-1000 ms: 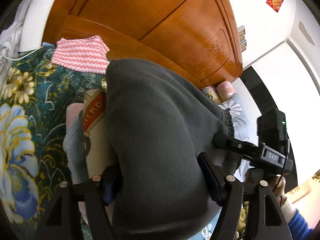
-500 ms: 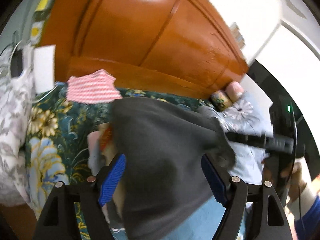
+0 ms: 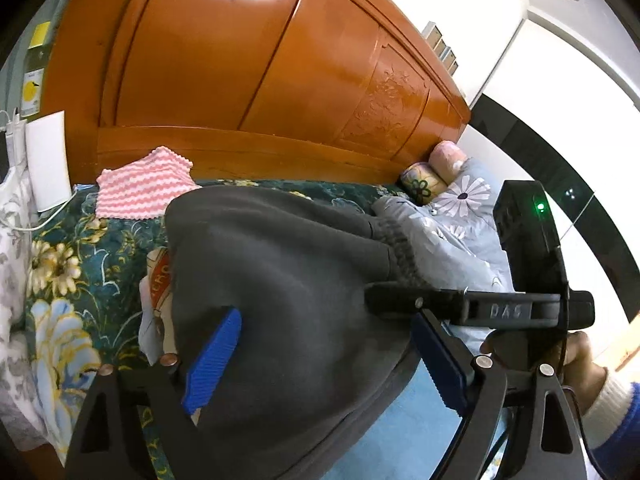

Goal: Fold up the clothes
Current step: 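Carry the bundle with both grippers toward the clothes stack by the headboard, then lower the bundle onto the clothes stack and open both grippers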

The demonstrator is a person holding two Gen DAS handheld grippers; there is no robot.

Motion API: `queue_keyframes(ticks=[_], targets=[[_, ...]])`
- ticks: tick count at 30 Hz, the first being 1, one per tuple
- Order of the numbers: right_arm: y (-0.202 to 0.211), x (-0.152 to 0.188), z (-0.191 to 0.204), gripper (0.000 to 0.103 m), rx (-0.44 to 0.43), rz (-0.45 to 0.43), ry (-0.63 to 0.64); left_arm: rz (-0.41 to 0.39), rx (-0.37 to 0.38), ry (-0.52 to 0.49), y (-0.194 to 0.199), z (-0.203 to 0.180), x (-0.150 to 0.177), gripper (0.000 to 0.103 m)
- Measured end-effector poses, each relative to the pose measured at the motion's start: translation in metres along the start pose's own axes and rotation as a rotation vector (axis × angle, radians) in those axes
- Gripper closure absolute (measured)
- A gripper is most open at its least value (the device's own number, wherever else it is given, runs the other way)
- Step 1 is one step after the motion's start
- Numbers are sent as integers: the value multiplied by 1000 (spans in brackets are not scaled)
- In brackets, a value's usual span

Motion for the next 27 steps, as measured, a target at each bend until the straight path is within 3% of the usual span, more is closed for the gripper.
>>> queue_keyframes(ticks=[4,9,13,19,27], targets=[[4,-3,-4,21,-28,-27,-48,0,-31,15,6,-2,0,13],[50,2,1,20,20,-115,-1,5,-98,43,19,-10,13,13],[67,25,-2,20,62,-95,52,-15,-133,54,24,-23,30,4],[75,67,-4,4,175,-124,179,-2,-199,46,25,-45,54,0],[73,88,-18,0,232,-125,155,43,-218,41,17,-54,76,0]])
Point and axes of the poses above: each gripper's, at about its wrist camera, not at the fingertips, and y roughly against the way its jaws point, z to its left, x to its underside, the point moved 6 cm from there along -y, roughly the way its jaws point, and after that the axes turned 9 degrees about x, right-handed, at the moved point
